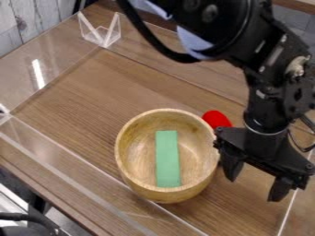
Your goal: Move the red fruit to the right
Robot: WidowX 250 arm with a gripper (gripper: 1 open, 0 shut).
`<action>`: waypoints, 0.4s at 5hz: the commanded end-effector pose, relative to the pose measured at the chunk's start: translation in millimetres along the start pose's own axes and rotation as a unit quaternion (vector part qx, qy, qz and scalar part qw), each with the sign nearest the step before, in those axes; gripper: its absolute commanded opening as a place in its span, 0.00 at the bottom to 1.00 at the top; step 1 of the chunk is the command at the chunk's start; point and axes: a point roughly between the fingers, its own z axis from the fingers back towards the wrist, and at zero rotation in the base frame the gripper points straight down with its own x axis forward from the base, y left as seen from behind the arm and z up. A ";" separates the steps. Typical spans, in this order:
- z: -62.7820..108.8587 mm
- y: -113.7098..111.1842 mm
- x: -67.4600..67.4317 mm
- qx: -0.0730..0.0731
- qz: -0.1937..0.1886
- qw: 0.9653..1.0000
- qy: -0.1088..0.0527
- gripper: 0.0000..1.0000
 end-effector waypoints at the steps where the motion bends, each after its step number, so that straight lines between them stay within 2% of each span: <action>1: 15.2 -0.3 9.5 -0.009 0.004 1.000 -0.029 1.00; 2: 15.8 1.4 9.7 -0.008 0.006 1.000 -0.030 1.00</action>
